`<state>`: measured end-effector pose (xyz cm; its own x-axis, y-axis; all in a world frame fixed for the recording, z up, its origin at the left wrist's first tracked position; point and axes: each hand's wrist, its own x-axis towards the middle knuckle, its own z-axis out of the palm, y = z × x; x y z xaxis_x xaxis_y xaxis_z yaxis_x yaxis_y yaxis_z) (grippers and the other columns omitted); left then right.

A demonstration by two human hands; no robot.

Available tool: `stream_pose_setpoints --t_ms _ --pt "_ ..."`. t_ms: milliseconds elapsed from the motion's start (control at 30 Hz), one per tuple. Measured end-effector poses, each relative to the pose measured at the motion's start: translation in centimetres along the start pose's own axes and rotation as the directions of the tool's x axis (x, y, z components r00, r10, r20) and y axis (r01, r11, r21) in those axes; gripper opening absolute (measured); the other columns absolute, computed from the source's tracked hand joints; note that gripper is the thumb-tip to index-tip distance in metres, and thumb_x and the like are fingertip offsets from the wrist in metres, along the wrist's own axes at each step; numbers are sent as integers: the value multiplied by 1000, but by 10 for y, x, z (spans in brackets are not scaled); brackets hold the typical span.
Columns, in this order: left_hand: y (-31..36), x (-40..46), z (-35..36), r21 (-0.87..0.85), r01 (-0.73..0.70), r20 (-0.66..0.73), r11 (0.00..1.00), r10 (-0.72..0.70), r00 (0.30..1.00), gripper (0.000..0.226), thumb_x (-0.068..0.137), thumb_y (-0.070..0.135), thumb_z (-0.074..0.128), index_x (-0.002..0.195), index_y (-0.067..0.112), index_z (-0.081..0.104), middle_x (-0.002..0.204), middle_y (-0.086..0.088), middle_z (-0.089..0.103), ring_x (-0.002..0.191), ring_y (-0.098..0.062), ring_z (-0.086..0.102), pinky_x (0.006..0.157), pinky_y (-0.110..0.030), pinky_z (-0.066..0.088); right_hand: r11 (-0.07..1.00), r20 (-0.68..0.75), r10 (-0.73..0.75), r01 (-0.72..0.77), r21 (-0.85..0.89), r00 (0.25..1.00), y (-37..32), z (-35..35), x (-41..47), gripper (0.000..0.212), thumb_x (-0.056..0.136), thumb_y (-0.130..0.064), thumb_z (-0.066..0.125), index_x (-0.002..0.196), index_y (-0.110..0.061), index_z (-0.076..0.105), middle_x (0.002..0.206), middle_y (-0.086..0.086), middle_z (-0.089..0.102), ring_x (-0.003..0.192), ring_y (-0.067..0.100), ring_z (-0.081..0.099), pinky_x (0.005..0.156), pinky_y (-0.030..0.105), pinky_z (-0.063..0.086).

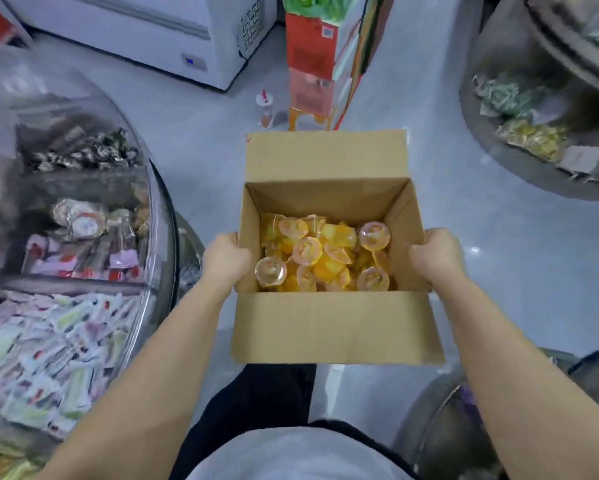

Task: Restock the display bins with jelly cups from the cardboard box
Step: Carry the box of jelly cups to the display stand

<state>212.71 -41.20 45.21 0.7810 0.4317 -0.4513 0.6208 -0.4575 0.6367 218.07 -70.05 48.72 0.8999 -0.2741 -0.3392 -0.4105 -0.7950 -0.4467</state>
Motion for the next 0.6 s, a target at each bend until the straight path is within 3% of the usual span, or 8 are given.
stream_pose_setpoints --t_ms 133,233,467,533,600 --pt "42 104 -14 9 14 -23 1000 -14 1000 15 76 1 45 77 2 60 81 -18 63 79 -36 61 59 -33 45 1000 61 0 0 -11 998 -72 16 103 15 82 -7 54 67 -2 52 65 14 51 67 31 53 60 41 51" --pt "75 169 -37 1 61 -33 998 -61 998 16 77 1 45 65 9 54 76 -15 61 75 -35 59 57 -31 42 999 101 -28 32 -34 994 -134 21 171 14 82 -6 55 73 3 58 71 17 58 74 37 60 59 33 46" --pt "137 304 -80 -101 175 -129 979 -187 974 28 76 -4 44 54 13 38 57 -5 44 62 -28 45 46 -26 29 972 161 -189 208 -110 969 -284 35 323 18 81 -6 54 63 -5 54 63 11 55 68 33 55 52 27 37" --pt "146 347 -84 -143 225 -170 964 -248 954 26 76 -3 45 55 12 40 58 -6 46 61 -28 45 46 -25 29 953 202 -243 272 -133 949 -329 48 369 23 80 -5 53 57 -9 48 59 8 52 71 35 55 56 28 37" --pt "156 389 -90 -190 264 -216 945 -303 928 21 77 -1 46 59 10 48 62 -8 51 62 -29 50 47 -25 32 915 251 -333 376 -148 909 -374 65 413 17 80 -6 53 62 -5 54 68 16 59 80 39 59 61 31 41"
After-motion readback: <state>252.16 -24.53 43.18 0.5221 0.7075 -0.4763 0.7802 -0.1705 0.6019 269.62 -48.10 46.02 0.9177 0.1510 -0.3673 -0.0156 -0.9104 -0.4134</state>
